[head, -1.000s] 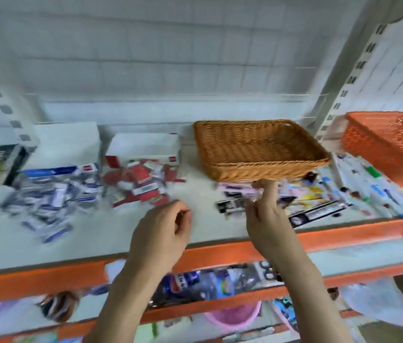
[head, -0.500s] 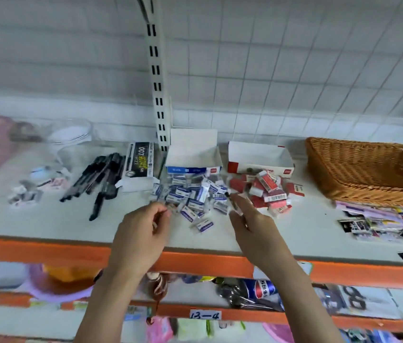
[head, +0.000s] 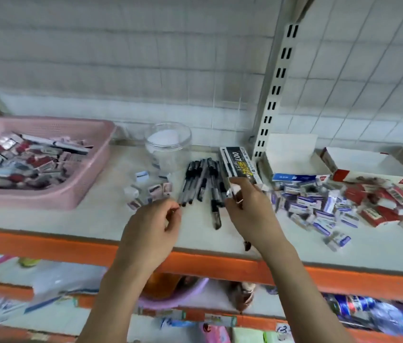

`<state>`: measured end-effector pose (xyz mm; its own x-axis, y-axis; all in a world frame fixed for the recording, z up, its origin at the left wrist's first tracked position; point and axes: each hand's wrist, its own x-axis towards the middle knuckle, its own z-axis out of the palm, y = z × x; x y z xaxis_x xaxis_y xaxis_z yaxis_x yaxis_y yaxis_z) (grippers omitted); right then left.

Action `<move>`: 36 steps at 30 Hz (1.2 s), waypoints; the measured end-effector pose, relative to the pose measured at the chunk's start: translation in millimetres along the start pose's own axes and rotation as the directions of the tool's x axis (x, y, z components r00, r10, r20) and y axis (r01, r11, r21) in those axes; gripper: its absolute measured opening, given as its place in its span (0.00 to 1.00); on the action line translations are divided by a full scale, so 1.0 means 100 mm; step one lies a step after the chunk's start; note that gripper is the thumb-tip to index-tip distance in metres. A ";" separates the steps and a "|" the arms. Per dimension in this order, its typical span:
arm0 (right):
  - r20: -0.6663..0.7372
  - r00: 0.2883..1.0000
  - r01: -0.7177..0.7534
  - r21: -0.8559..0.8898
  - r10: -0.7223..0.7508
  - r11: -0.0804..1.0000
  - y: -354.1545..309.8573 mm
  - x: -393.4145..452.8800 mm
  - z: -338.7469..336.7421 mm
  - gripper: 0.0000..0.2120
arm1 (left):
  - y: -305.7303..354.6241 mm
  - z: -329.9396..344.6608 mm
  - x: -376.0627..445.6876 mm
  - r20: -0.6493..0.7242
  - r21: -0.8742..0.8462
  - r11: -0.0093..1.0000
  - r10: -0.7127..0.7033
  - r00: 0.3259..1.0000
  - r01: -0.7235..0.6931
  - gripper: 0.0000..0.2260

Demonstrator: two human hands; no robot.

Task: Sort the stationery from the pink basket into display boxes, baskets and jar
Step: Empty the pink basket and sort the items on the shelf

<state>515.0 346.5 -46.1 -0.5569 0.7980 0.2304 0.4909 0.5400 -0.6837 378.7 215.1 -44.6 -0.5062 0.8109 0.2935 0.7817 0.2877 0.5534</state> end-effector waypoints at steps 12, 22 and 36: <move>-0.135 0.952 -0.304 -0.343 0.273 0.889 -0.43 0.43 0.51 0.20 | -0.81 -0.61 0.32 0.047 -0.135 0.982 0.141 0.989 -0.134 0.04; -0.099 0.995 -0.001 -0.198 -0.019 0.980 -1.06 0.46 0.96 0.08 | -0.96 -1.06 0.44 -0.099 -0.044 0.944 0.320 0.942 -0.326 0.04; 0.115 0.982 0.173 -0.243 -0.149 0.955 -2.73 1.11 2.29 0.09 | -3.13 -2.34 1.04 0.053 0.134 0.988 0.068 0.996 -0.074 0.07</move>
<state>165.9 226.7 8.0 -0.6969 0.6727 0.2484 0.5350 0.7184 -0.4446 -3.8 90.5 -4.3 -0.4320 0.8545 0.2885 0.8590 0.2924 0.4203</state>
